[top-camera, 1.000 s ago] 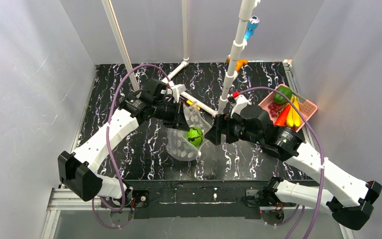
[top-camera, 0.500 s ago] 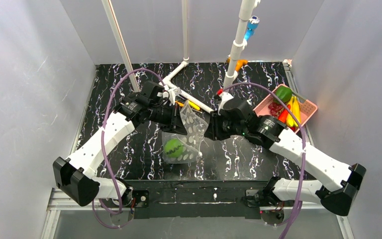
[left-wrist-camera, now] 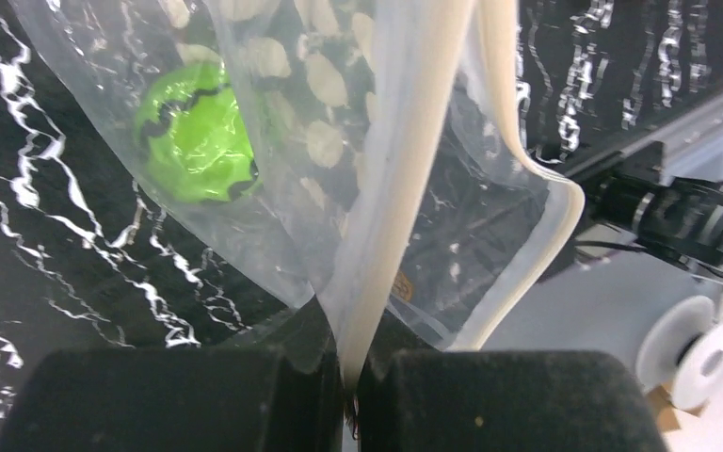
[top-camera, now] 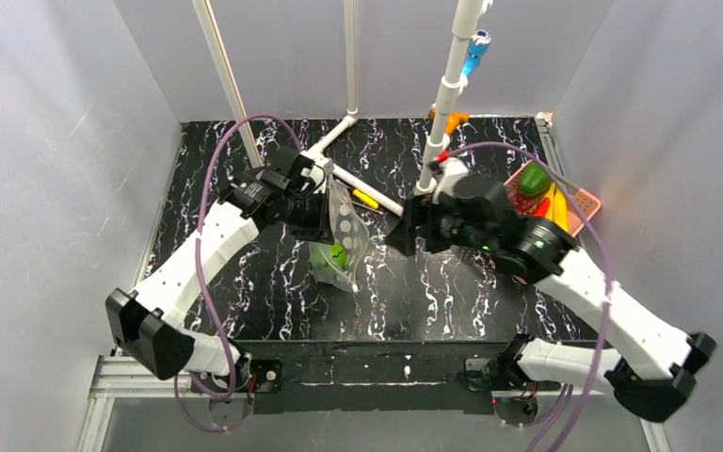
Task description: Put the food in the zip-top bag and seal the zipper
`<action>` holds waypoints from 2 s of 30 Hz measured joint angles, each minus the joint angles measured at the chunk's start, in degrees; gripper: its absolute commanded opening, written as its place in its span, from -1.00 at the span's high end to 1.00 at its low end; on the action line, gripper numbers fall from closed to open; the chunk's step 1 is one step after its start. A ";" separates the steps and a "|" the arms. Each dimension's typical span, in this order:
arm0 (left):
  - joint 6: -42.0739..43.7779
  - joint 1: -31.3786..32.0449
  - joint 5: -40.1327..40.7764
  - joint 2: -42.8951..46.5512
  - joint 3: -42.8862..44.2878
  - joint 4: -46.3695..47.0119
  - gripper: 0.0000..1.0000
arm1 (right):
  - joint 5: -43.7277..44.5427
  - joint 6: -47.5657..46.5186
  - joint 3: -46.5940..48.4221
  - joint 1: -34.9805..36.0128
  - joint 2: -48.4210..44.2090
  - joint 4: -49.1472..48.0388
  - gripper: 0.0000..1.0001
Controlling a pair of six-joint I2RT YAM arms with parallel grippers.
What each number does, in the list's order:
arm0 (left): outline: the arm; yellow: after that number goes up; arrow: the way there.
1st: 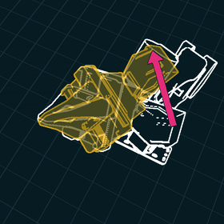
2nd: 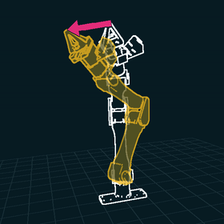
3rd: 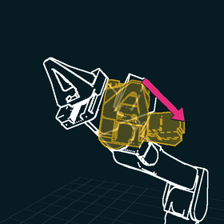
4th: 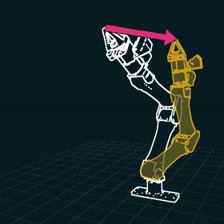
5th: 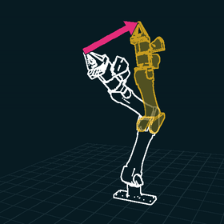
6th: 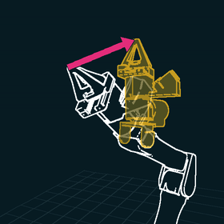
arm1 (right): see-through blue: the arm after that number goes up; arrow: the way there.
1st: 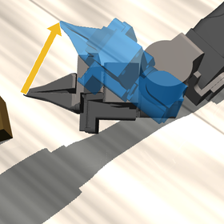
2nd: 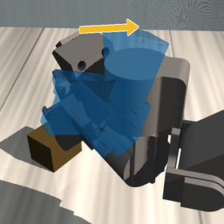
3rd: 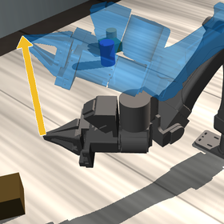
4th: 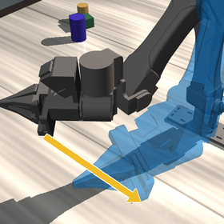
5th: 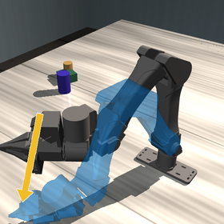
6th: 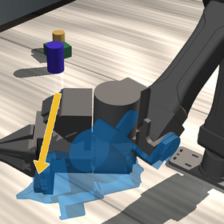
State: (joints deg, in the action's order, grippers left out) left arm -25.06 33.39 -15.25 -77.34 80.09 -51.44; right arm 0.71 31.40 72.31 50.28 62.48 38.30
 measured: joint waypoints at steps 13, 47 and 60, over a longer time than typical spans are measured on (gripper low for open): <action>9.20 -0.07 6.10 -1.99 -2.97 4.35 1.00 | 14.58 -0.46 -16.96 -30.91 -16.39 2.97 -0.90; 11.54 -1.44 5.29 3.74 -13.94 12.44 1.00 | 11.02 -5.79 -2.01 -60.28 35.06 3.80 -0.22; 11.54 -1.44 5.09 3.74 -14.01 12.44 1.00 | 11.15 -6.16 -9.44 -60.22 33.31 3.39 0.22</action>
State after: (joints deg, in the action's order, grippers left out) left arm -13.52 31.94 -10.15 -73.60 66.08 -39.00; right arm 11.86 25.23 62.87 -9.93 95.79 41.69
